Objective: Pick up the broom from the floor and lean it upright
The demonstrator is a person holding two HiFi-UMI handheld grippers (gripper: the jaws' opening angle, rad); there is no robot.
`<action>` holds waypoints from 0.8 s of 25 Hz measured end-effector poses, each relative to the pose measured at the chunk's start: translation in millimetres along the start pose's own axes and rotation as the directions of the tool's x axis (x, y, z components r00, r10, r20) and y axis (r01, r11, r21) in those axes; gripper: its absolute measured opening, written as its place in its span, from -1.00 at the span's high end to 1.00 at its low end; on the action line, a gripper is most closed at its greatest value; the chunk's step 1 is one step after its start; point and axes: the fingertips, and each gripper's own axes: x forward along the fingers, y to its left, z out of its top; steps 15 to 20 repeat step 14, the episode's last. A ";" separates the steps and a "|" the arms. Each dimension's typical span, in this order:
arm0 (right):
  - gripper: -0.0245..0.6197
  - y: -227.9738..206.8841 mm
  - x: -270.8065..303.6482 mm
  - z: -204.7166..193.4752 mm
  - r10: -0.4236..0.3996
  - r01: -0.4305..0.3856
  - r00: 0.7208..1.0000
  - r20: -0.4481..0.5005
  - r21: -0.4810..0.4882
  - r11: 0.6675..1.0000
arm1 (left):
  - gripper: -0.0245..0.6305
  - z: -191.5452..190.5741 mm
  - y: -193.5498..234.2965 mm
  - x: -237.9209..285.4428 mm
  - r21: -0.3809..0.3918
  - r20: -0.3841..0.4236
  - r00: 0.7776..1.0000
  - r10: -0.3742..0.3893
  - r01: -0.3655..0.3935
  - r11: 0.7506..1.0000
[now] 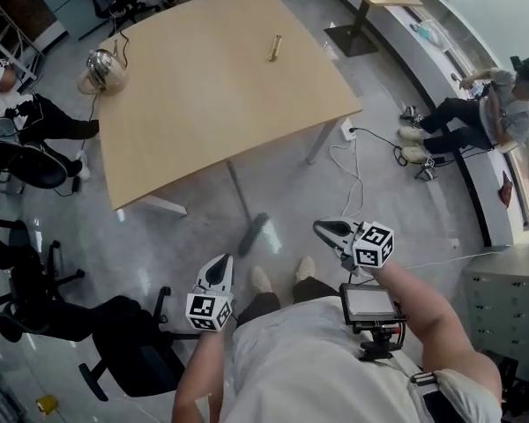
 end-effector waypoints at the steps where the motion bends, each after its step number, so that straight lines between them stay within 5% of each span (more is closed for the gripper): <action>1: 0.87 3.5 -2.9 0.8 -0.005 0.005 1.000 0.013 0.005 1.000 | 0.90 1.2 -4.7 -2.7 0.000 0.000 1.000 -0.004 0.004 1.000; 10: 0.87 34.2 5.9 26.7 -0.042 0.047 0.992 0.122 -0.039 0.998 | 0.90 18.6 -5.0 -19.1 0.027 0.026 0.999 -0.023 0.022 0.999; 20: 0.87 29.1 -0.8 39.0 -0.053 0.059 0.989 0.140 -0.039 0.998 | 0.90 25.4 -11.3 -12.1 0.026 0.023 0.999 -0.031 0.030 0.999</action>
